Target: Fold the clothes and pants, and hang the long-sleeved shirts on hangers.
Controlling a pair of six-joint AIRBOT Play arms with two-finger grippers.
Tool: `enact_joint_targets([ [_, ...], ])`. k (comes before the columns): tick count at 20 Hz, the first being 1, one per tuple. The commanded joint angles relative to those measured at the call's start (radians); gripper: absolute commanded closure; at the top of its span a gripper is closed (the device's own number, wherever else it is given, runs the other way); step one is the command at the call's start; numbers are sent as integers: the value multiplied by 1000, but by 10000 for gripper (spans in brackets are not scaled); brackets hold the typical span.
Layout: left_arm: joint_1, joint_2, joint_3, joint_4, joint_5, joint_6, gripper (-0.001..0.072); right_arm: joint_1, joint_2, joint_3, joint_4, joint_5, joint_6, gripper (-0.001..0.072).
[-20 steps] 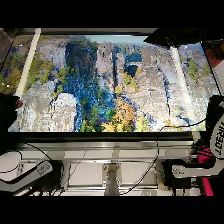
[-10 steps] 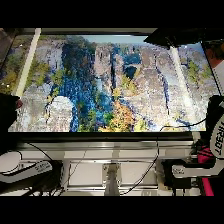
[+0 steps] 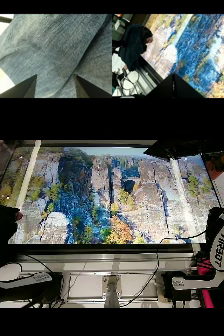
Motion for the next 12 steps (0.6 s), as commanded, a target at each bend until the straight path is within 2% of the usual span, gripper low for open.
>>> enact_joint_targets([
  [1, 7, -35, 0, 29, 22, 10, 207, 1, 0, 0, 1, 0, 1, 675],
  [4, 7, -46, 0, 48, 74, -2, 232, 1, 0, 0, 2, 0, 2, 674],
  [5, 7, -48, 0, 48, 85, -5, 284, 1, 0, 0, 2, 0, 2, 675],
  [7, 6, -50, 0, 48, 92, -5, 525, 1, 0, 0, 2, 0, 2, 674],
  [8, 7, -50, 0, 48, 93, -5, 586, 1, 0, 0, 2, 0, 2, 674],
  [10, 7, -55, 0, 48, 102, -5, 601, 1, 0, 0, 2, 0, 2, 675],
  [11, 7, -57, 0, 48, 102, -5, 701, 1, 0, 0, 2, 0, 1, 675],
  [12, 7, -57, 0, 44, 102, -5, 697, 1, 0, 0, 2, 0, 2, 674],
])
